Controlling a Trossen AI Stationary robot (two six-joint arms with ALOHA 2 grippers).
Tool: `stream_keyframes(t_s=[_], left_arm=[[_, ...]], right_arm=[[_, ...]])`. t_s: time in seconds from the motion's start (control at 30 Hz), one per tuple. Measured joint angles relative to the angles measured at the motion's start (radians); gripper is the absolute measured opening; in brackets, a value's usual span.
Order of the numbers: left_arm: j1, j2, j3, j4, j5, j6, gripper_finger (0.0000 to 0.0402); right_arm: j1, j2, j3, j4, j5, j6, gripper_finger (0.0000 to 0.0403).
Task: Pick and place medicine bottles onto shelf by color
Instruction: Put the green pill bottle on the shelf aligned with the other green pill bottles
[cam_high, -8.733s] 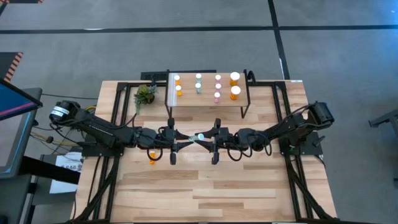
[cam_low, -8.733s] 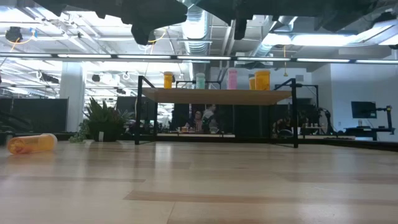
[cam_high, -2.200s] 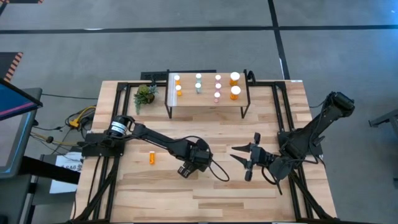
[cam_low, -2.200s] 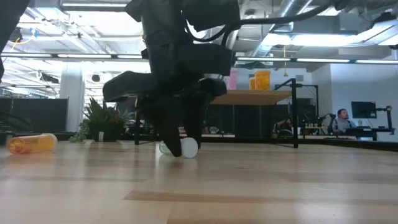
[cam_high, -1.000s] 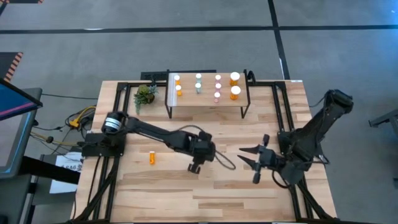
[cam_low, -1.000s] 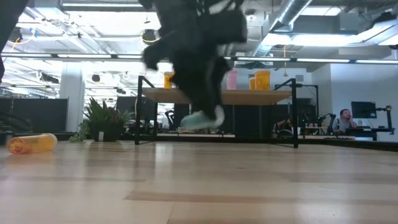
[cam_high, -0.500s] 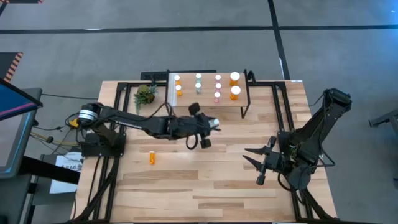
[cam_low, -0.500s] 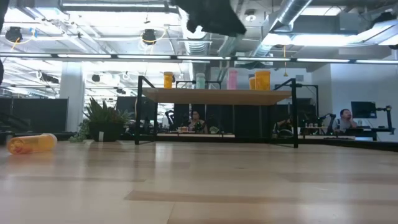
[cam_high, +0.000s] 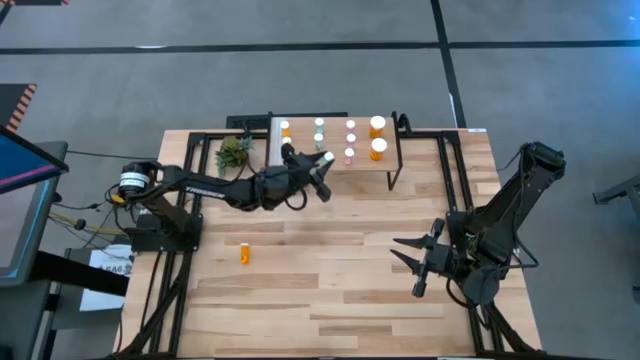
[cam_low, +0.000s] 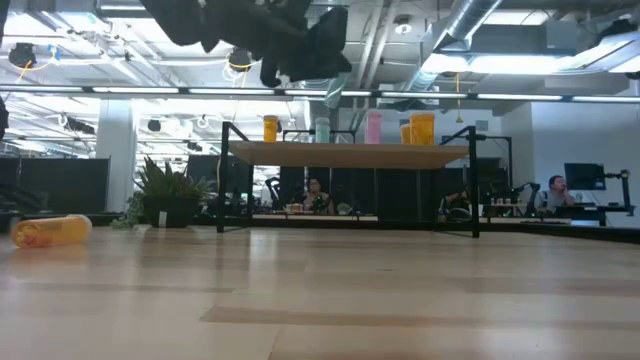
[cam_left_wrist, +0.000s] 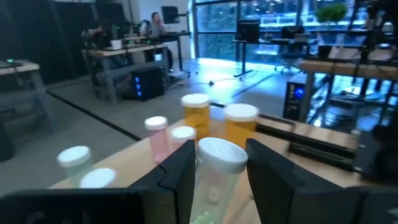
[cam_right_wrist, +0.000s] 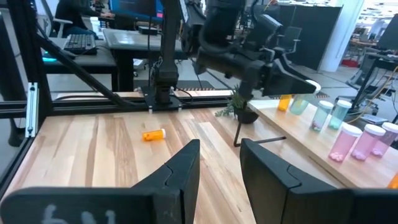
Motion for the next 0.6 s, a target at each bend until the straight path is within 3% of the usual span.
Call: stream_keyframes(t_s=[0.27,0.6], left_arm=[[0.051,0.001,-0.007,0.018,0.027,-0.046,0.0113],[0.058,0.002,-0.235,0.450,0.029,-0.054,0.0113]], right_arm=[[0.000,0.000,0.000,0.000,0.000,-0.009,0.0139],[0.000,0.000,0.000,0.000,0.000,-0.008,0.0138]])
